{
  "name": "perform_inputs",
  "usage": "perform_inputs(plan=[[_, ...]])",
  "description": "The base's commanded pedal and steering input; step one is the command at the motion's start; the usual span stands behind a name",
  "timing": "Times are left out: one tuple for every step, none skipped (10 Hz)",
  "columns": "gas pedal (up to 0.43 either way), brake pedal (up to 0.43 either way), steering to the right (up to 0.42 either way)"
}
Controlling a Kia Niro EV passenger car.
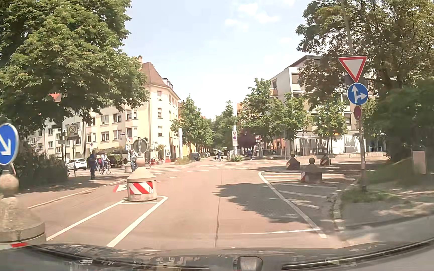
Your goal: Follow the waypoints while adhering to traffic rules and regulations
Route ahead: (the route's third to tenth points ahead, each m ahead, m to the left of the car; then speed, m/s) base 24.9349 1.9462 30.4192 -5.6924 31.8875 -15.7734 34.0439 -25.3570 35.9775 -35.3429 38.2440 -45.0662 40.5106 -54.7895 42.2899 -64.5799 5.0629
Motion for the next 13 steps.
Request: perform_inputs(plan=[[0.000, 0.000, -0.005], [0.000, 0.000, -0.005], [0.000, 0.000, -0.005], [0.000, 0.000, -0.006], [0.000, 0.000, -0.006], [0.000, 0.000, -0.006], [0.000, 0.000, -0.006], [0.000, 0.000, -0.005], [0.000, 0.000, -0.005], [0.000, 0.000, -0.005], [0.000, 0.000, -0.005], [0.000, 0.000, -0.005], [0.000, 0.000, -0.004]])
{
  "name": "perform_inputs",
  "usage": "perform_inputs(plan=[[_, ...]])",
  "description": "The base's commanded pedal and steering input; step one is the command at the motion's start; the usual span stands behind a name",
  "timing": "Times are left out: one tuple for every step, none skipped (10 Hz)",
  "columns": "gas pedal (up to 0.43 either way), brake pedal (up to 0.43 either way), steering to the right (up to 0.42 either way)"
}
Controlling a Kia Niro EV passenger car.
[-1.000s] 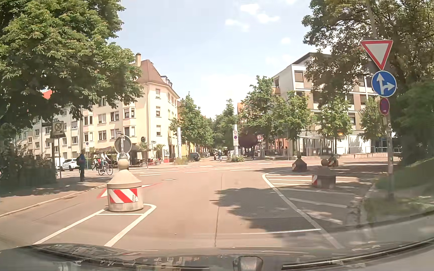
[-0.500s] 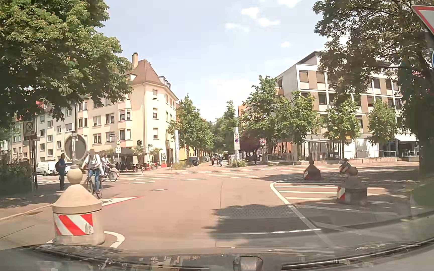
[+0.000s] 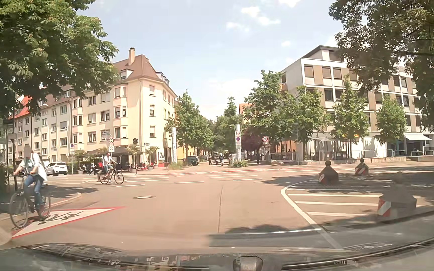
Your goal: Follow the waypoints while adhering to traffic rules and regulations
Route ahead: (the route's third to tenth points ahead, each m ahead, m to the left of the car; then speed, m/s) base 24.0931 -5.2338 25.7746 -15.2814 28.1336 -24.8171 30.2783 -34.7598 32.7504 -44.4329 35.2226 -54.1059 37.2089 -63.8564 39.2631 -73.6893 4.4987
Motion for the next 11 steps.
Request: perform_inputs(plan=[[0.000, 0.000, -0.003], [0.000, 0.000, -0.003], [0.000, 0.000, -0.003], [0.000, 0.000, -0.003], [0.000, 0.012, -0.002], [0.000, 0.037, 0.001], [0.000, 0.067, 0.004], [0.000, 0.085, 0.004], [0.000, 0.098, 0.003], [0.000, 0.110, 0.003], [0.000, 0.122, 0.005]])
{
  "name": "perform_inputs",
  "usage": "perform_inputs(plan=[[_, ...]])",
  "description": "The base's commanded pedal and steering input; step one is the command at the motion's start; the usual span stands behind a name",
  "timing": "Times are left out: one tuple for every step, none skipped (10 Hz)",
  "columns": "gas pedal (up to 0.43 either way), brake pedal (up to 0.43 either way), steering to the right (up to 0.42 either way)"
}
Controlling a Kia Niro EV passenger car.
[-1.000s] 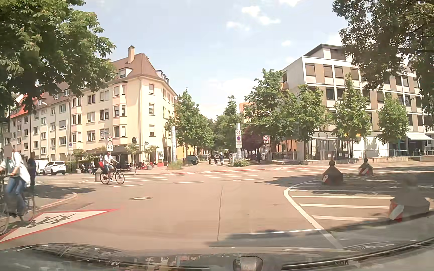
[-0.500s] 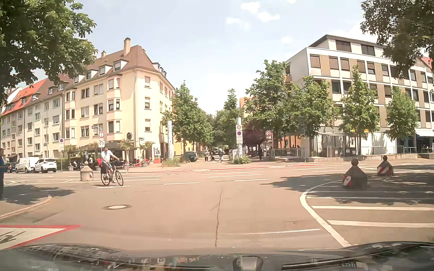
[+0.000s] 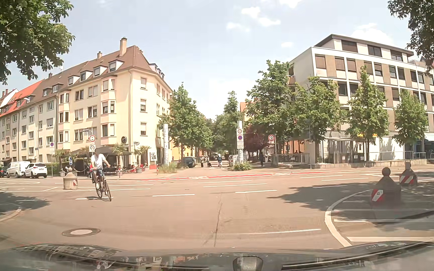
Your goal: Follow the waypoints while adhering to traffic rules and regulations
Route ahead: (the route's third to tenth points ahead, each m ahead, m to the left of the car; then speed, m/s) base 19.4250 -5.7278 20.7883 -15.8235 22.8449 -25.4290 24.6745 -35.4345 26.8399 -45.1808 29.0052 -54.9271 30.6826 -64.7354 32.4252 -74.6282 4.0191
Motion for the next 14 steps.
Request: perform_inputs(plan=[[0.000, 0.128, 0.012], [0.000, 0.128, 0.019], [0.000, 0.128, 0.023], [0.000, 0.134, 0.024], [0.000, 0.140, 0.029], [0.000, 0.146, 0.041], [0.000, 0.159, 0.064], [0.000, 0.152, 0.092], [0.000, 0.152, 0.114], [0.000, 0.152, 0.142], [0.000, 0.152, 0.168], [0.000, 0.152, 0.192], [0.000, 0.152, 0.221], [0.000, 0.152, 0.237]])
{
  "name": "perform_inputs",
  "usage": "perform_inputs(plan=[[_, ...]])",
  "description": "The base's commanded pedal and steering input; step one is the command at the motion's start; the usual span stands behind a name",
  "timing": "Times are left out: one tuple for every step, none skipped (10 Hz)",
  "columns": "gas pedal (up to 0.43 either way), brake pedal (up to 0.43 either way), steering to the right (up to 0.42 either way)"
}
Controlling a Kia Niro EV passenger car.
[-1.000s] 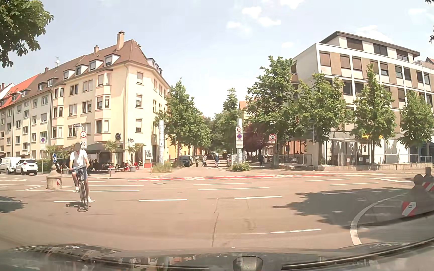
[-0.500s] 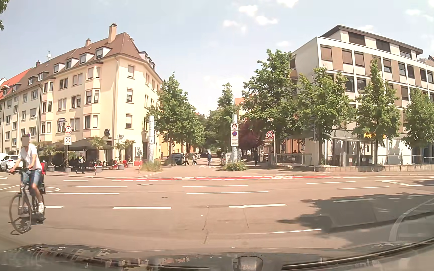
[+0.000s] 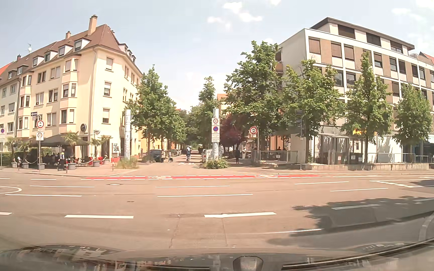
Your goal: Follow the waypoints while adhering to traffic rules and regulations
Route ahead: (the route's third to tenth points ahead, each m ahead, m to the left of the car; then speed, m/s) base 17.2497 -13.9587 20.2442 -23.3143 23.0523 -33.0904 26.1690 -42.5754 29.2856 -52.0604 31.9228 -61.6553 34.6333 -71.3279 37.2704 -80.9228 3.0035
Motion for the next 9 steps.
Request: perform_inputs(plan=[[0.000, 0.152, 0.255], [0.000, 0.152, 0.270], [0.000, 0.159, 0.283], [0.000, 0.159, 0.292], [0.000, 0.165, 0.299], [0.000, 0.177, 0.305], [0.000, 0.183, 0.314], [0.000, 0.195, 0.327], [0.000, 0.207, 0.335]])
